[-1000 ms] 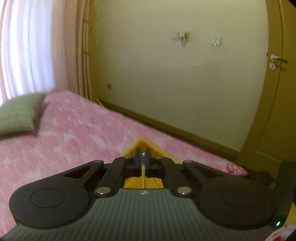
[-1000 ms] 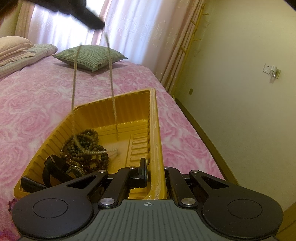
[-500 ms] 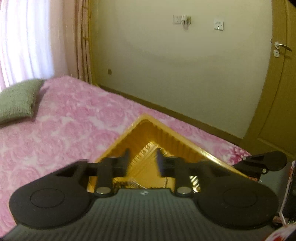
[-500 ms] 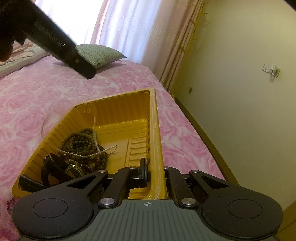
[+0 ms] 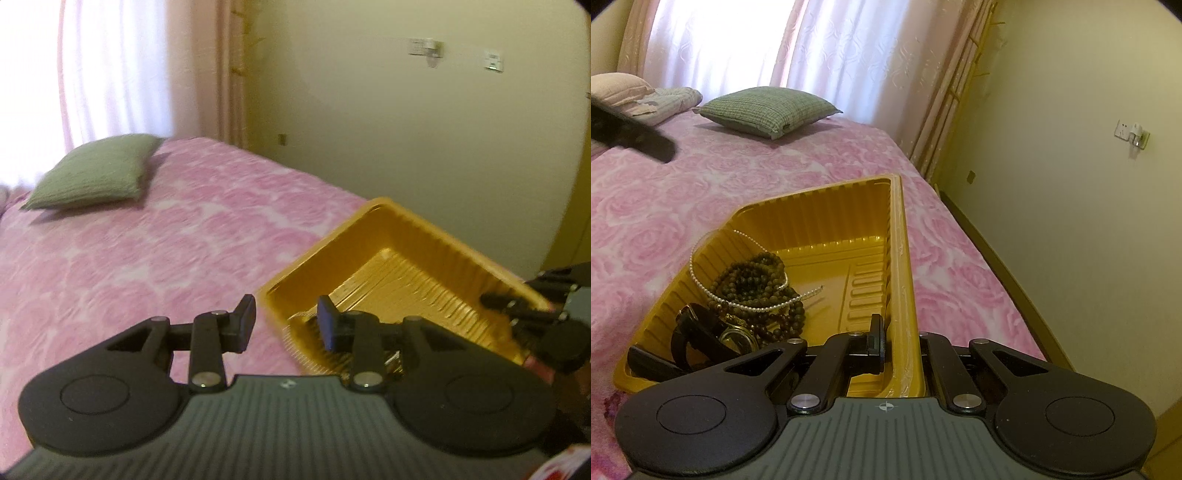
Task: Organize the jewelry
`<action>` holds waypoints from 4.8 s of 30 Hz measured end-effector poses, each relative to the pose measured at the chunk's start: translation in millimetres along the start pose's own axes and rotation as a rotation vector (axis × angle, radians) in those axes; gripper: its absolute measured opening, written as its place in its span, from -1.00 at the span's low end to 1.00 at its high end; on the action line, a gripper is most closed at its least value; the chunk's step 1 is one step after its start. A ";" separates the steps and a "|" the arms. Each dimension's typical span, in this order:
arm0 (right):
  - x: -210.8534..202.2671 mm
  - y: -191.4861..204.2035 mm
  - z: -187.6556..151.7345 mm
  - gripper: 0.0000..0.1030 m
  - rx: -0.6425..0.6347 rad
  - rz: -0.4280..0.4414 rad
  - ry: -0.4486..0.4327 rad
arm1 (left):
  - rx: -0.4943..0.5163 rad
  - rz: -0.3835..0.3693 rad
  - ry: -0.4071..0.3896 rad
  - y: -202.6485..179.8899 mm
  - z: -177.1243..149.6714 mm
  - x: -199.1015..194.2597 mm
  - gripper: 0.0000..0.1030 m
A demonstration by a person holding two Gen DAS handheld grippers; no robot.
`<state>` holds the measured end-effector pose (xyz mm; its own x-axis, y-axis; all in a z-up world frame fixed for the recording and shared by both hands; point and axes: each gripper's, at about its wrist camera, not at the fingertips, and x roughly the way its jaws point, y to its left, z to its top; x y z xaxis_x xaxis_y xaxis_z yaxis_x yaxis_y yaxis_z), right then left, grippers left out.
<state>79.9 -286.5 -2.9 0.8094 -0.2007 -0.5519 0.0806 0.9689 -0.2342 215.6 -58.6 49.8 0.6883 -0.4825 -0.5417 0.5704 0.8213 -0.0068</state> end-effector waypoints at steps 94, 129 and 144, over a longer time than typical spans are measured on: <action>-107.9 46.6 -46.8 0.73 0.206 0.385 0.197 | -0.401 0.396 0.195 -68.7 -156.2 -153.7 0.99; -132.0 48.5 -42.2 0.73 0.153 0.381 0.154 | -0.419 0.411 0.186 -97.8 -151.3 -161.9 1.00; -131.3 49.0 -42.5 0.73 0.153 0.380 0.154 | -0.422 0.410 0.183 -97.5 -151.5 -161.7 1.00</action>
<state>-47.2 -218.9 24.1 0.7030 0.1666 -0.6913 -0.1122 0.9860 0.1236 -19.2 -14.5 10.8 0.7049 -0.0725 -0.7056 0.0231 0.9966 -0.0793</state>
